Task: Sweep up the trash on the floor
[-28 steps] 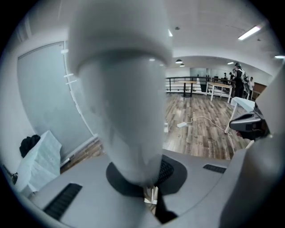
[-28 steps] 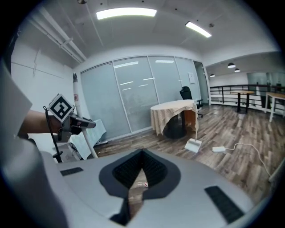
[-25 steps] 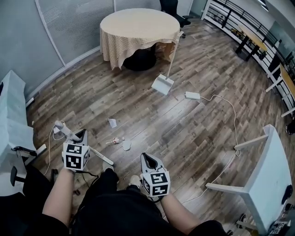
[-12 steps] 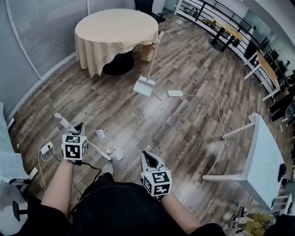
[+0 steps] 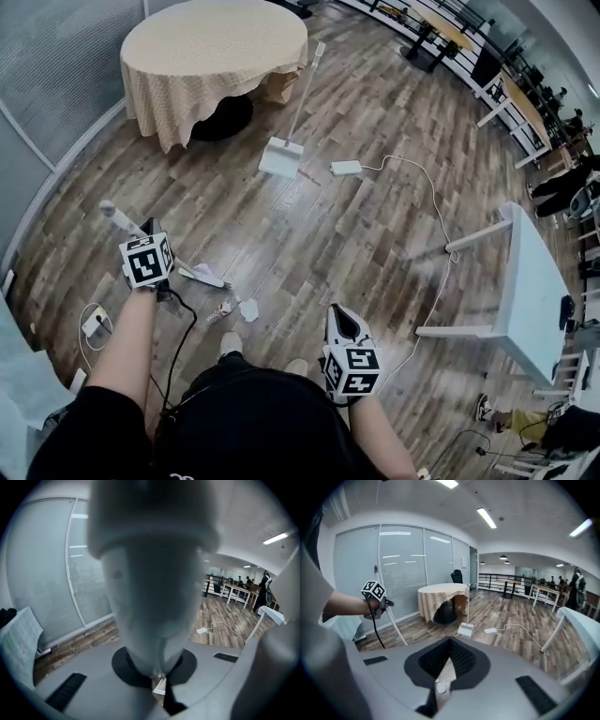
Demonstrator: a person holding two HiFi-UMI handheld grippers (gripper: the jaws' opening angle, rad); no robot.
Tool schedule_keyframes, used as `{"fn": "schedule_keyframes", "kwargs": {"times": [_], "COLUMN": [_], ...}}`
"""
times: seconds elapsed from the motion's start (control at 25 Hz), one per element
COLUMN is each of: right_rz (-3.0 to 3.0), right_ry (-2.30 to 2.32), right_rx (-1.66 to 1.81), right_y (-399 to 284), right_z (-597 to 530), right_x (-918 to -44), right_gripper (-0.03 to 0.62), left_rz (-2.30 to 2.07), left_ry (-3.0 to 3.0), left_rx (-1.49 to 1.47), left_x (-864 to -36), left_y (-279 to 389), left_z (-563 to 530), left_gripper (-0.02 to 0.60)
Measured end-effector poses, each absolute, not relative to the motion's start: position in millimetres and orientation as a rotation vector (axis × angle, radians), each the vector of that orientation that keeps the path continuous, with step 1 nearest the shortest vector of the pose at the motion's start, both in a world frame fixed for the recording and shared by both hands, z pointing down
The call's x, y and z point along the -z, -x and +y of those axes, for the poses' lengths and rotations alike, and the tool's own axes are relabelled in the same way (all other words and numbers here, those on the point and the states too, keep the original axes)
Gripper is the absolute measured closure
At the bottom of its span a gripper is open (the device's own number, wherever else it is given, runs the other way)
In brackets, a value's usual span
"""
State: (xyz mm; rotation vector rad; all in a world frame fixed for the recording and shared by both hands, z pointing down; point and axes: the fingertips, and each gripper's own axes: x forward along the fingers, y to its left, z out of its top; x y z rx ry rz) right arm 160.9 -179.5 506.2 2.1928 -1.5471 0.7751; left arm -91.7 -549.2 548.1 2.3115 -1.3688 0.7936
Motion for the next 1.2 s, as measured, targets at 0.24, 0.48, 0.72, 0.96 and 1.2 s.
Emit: {"fn": "schedule_keyframes", "kwargs": {"times": [0.24, 0.48, 0.72, 0.96, 1.2], "right_rz": [-1.397, -1.342, -1.343, -1.389, -1.468], "right_ry": [-2.195, -2.120, -2.068, -2.023, -2.005], "right_rx": [-0.870, -0.904, -0.913, -0.920, -0.864], "right_y": [-154, -137, -133, -136, -136], "right_z": [-167, -168, -180, -202, -229], "right_x": [-517, -527, -534, -545, -540], "right_gripper": [0.582, 0.582, 0.582, 0.582, 0.582], "left_rz": [-1.453, -1.544, -1.626, -1.583, -1.473], "left_ry": [-2.246, -2.136, -2.059, -2.251, -2.397], "left_rx": [-0.732, -0.645, -0.669, -0.817, -0.867], "left_x": [-574, -606, -658, -677, -678], "left_y": [90, 98, 113, 87, 76], "left_z": [-612, -652, -663, -630, -583], "left_gripper": [0.588, 0.588, 0.588, 0.588, 0.588]}}
